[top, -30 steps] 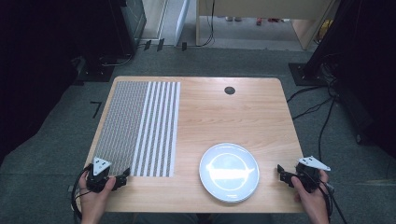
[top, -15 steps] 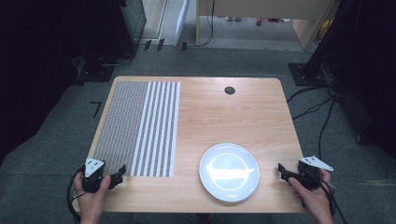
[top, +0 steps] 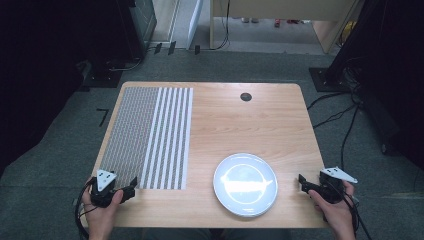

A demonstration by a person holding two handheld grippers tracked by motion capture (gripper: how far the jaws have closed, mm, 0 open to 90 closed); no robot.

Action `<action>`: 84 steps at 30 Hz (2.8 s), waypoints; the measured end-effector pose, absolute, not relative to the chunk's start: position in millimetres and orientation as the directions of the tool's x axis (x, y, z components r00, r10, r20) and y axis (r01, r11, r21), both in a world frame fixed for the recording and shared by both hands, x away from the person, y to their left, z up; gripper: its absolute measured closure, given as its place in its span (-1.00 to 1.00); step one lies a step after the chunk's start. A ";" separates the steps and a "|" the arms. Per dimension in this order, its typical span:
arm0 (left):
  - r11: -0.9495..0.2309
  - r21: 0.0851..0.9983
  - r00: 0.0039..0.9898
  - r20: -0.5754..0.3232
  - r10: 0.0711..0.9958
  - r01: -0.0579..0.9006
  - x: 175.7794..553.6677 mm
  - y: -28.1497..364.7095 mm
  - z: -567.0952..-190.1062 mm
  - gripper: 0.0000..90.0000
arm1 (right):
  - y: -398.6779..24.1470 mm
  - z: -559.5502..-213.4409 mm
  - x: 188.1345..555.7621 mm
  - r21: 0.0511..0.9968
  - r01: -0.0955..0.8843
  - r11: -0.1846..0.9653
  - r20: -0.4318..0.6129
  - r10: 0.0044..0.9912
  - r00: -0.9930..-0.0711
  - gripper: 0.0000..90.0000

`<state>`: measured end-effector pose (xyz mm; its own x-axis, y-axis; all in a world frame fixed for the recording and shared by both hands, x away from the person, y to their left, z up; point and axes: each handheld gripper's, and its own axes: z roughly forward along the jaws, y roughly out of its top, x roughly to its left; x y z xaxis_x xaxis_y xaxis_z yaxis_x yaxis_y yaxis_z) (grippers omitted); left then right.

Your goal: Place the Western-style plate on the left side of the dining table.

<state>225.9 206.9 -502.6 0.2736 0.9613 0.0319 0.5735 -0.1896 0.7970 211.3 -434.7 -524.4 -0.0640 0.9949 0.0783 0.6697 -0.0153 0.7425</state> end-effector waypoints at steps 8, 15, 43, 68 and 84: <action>-0.199 0.805 0.326 0.007 0.945 0.558 228.5 186.1 -489.5 -0.67 | -429.6 -525.0 211.9 0.731 0.682 0.030 0.030 0.997 -0.077 -0.71; -0.209 0.808 0.364 -0.007 0.931 0.551 231.5 171.4 -481.9 -0.67 | -429.4 -525.0 211.7 0.730 0.683 0.029 0.030 0.997 -0.074 -0.71; -0.149 0.833 0.462 -0.139 0.876 0.533 249.9 99.3 -465.4 -0.67 | -428.0 -525.2 213.3 0.732 0.681 0.013 0.027 0.998 -0.048 -0.71; -0.211 0.813 0.568 -0.170 0.805 0.543 231.3 59.5 -483.8 -0.67 | -394.9 -502.4 205.9 0.788 0.613 -0.061 0.156 0.982 -0.103 -0.66; -0.211 0.802 0.619 -0.234 0.749 0.559 222.7 38.3 -487.1 -0.67 | -360.8 -493.4 202.3 0.840 0.542 -0.039 0.130 0.983 -0.130 -0.38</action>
